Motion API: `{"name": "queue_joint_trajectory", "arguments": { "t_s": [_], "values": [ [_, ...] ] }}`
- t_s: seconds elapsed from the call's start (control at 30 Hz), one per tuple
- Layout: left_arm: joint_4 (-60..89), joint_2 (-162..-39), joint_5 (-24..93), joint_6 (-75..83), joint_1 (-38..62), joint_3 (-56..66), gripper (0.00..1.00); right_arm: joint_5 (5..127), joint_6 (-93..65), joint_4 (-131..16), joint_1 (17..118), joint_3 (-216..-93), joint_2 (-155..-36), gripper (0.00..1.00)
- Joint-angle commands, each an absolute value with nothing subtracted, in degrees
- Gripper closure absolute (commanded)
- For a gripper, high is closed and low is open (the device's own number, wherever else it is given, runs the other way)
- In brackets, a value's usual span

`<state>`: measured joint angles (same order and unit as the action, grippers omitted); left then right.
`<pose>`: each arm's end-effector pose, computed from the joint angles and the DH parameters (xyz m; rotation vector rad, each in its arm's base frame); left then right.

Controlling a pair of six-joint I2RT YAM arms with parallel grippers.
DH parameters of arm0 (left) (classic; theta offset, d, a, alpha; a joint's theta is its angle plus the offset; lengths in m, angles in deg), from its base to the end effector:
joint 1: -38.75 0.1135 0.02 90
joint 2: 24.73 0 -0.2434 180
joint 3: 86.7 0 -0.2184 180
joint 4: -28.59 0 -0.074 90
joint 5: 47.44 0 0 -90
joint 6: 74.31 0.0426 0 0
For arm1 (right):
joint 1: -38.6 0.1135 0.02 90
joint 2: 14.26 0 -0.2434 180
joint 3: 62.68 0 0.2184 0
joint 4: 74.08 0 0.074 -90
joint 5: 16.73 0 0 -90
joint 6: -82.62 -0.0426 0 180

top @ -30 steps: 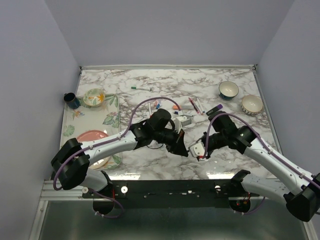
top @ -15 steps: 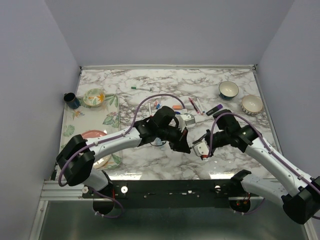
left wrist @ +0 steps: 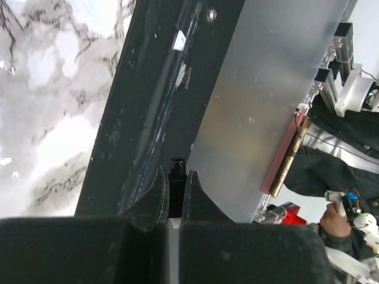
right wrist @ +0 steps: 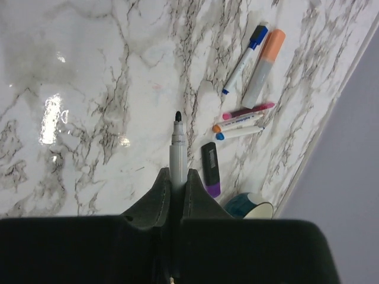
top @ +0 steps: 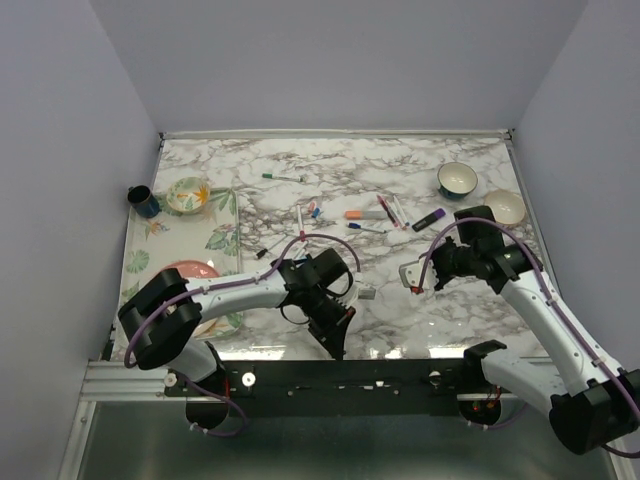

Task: Open the pen caps
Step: Place the pen cap on the table with the left arm

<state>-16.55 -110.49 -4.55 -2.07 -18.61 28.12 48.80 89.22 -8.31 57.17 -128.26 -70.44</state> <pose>0.1079 -0.2264 0.1856 -1.1409 -2.4292 1.2738 0.1484 0.0685 0.2575 -2.1335 1.1664 -0.0528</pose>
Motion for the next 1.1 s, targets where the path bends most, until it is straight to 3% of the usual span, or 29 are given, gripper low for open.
{"name": "queue_joint_trajectory", "arguments": {
  "t_s": [0.0, 0.17, 0.33, 0.47, 0.6, 1.07],
  "values": [
    [-22.5, -109.3, -6.6, 0.2, -18.0, 26.0, 1.0, 51.0, 90.7, -7.8, 55.7, -128.9, -69.8, 0.99],
    [-19.4, -103.0, -3.2, -2.1, -8.4, 26.1, 1.0, 48.3, 82.1, -13.8, 55.2, -126.4, -70.2, 0.99],
    [-7.1, -97.8, 6.7, -11.1, 2.9, 28.3, 1.0, 42.4, 54.9, -26.4, 54.6, -124.6, -71.6, 0.99],
    [-6.1, -104.5, 24.1, -14.4, 6.1, 23.4, 1.0, 40.8, 32.9, -35.0, 54.6, -125.6, -74.8, 0.99],
    [-7.6, -112.5, 34.7, -13.9, 7.8, 13.4, 1.0, 41.0, 16.8, -33.7, 54.1, -130.4, -79.2, 0.99],
    [-16.7, -137.6, 45.5, -10.1, 10.8, -12.3, 0.95, 35.4, 8.8, -33.9, 52.2, -130.5, -83.0, 0.99]
  ]
}}
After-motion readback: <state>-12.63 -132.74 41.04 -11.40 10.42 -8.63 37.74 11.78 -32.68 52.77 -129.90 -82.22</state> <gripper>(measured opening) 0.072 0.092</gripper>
